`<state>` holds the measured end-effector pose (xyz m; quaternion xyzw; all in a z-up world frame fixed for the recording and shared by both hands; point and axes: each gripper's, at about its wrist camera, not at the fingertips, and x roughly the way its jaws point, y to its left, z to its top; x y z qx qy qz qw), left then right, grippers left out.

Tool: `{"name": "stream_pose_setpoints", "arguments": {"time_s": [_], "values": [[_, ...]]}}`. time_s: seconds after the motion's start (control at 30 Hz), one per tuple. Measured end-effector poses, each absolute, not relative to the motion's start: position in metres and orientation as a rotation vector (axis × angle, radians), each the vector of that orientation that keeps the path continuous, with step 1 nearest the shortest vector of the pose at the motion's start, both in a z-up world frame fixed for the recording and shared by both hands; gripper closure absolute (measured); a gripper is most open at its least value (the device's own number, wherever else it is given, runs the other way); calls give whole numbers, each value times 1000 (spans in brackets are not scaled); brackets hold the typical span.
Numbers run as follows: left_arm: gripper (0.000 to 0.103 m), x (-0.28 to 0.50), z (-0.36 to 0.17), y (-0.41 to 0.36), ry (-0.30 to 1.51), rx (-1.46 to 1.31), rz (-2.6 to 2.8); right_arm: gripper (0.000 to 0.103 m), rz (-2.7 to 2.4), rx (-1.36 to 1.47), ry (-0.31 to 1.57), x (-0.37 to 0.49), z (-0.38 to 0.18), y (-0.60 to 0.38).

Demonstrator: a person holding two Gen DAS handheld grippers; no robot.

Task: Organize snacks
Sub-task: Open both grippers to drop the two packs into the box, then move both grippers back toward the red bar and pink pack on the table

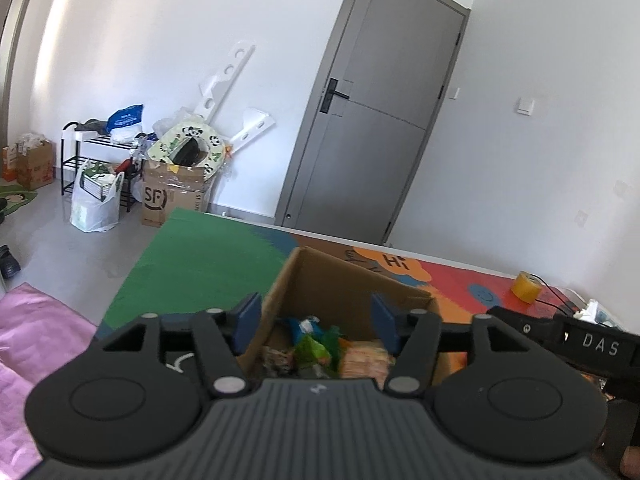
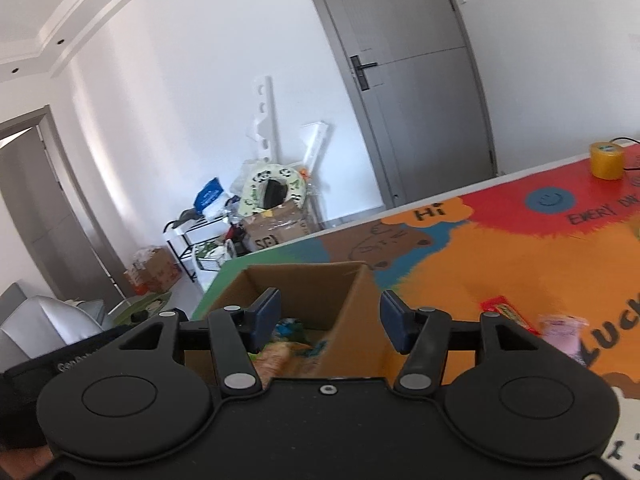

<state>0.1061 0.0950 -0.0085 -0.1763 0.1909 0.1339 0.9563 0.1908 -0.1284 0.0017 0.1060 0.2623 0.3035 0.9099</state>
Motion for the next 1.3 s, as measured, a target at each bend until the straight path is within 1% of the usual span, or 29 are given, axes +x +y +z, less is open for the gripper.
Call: {"name": "stream_pose_setpoints", "arguments": {"time_s": [0.03, 0.07, 0.17, 0.27, 0.4, 0.47, 0.67, 0.87, 0.97, 1.07, 1.3], "values": [[35, 106, -8, 92, 387, -357, 268, 47, 617, 221, 544, 191, 1, -133], [33, 106, -9, 90, 385, -355, 263, 47, 609, 223, 546, 190, -1, -137], [28, 110, -8, 82, 391, -342, 247, 46, 582, 228, 554, 190, -4, -149], [24, 114, -10, 72, 403, -330, 239, 39, 551, 234, 562, 190, -7, -163], [21, 117, -11, 58, 425, -318, 212, 36, 527, 248, 575, 189, -12, -182], [17, 119, -11, 51, 432, -307, 203, 30, 517, 253, 582, 189, -14, -189], [14, 125, -12, 30, 449, -296, 154, 29, 481, 270, 586, 187, -16, -214], [13, 132, -15, 10, 460, -287, 113, 29, 435, 290, 591, 193, -21, -238], [13, 138, -16, 1, 469, -281, 94, 26, 416, 302, 596, 195, -25, -248], [13, 143, -17, -7, 477, -273, 78, 25, 408, 308, 602, 197, -29, -256], [13, 155, -24, -29, 488, -252, 43, 24, 383, 339, 613, 203, -41, -275]]}}
